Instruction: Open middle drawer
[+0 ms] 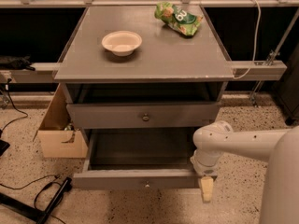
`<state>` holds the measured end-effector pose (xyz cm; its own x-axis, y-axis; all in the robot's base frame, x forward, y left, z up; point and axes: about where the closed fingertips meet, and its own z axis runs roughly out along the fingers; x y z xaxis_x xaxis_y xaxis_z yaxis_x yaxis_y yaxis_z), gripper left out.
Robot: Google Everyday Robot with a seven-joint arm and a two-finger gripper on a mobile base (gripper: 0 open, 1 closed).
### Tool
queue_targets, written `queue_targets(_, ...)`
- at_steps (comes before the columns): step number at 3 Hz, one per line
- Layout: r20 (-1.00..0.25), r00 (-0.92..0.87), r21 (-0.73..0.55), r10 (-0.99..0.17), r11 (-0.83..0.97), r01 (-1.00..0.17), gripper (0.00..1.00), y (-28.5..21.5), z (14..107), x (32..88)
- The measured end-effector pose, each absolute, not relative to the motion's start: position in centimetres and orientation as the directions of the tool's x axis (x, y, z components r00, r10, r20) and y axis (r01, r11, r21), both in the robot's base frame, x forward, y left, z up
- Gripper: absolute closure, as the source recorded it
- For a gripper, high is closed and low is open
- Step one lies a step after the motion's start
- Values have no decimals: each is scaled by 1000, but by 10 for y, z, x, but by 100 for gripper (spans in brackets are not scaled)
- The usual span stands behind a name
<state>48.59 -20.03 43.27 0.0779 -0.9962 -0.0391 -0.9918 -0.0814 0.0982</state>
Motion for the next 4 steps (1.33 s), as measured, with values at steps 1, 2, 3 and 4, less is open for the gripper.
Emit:
queue_targets(1,-148,14,229,-989,-48,-972,18,-196,408,428)
queue_targets(2,-163,3,247,-987,-44,-968,41,-193,408,422)
queue_targets(3,-163,3,247,-987,-44,-968,64,-193,411,424)
queue_targets(4,-163,3,247,-987,-44,-968,88,-192,411,428)
